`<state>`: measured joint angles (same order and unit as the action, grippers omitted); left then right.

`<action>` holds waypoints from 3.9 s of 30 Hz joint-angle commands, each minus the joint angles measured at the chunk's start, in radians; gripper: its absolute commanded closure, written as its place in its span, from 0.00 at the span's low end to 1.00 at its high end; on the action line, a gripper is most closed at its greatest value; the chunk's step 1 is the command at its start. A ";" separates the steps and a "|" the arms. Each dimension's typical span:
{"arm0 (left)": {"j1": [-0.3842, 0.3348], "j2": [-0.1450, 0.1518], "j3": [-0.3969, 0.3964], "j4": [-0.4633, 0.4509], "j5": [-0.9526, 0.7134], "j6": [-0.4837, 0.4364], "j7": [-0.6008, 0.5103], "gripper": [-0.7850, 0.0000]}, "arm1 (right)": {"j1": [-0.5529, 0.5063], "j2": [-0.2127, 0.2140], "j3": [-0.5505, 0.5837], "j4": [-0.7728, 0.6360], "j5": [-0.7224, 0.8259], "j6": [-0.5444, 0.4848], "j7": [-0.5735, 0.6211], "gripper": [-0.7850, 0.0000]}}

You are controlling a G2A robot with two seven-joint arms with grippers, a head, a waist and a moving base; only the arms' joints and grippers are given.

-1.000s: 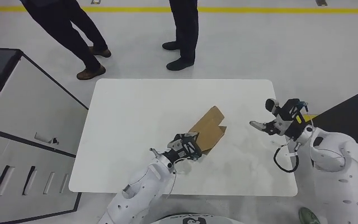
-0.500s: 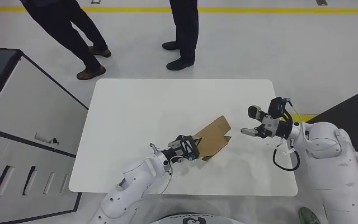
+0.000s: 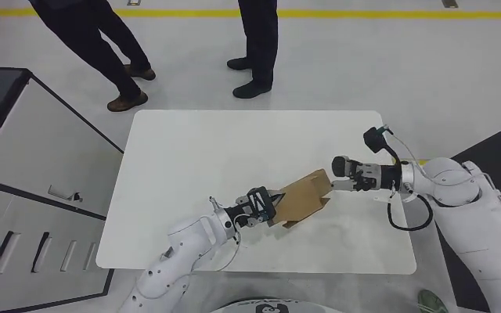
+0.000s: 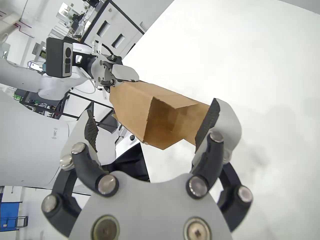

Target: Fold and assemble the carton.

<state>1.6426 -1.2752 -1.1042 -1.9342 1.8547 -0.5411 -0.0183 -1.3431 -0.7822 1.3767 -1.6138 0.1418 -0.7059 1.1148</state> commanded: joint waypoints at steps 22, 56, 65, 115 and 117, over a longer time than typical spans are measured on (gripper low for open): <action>-0.023 0.018 -0.020 -0.002 -0.123 -0.042 -0.024 1.00 | 0.128 0.028 -0.173 0.138 0.510 0.240 0.240 0.00; -0.059 0.038 0.024 0.008 -0.155 -0.006 -0.029 1.00 | 0.250 0.055 -0.425 0.187 0.440 0.212 0.212 0.50; -0.071 0.044 0.034 0.017 -0.166 -0.012 -0.041 1.00 | 0.279 0.077 -0.502 0.165 0.445 0.158 0.158 0.57; -0.078 0.070 0.031 0.032 -0.171 0.129 0.008 0.50 | 0.442 0.213 -0.869 0.149 0.576 -0.071 -0.071 1.00; -0.076 0.070 0.029 0.030 -0.168 0.146 0.016 0.52 | 0.451 0.217 -0.884 0.148 0.579 -0.075 -0.075 1.00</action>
<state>1.5651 -1.2050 -1.0739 -1.9035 1.6846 -0.4055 -0.0067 -0.8967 -0.5674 0.5000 -1.4654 0.7195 -0.7788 1.0421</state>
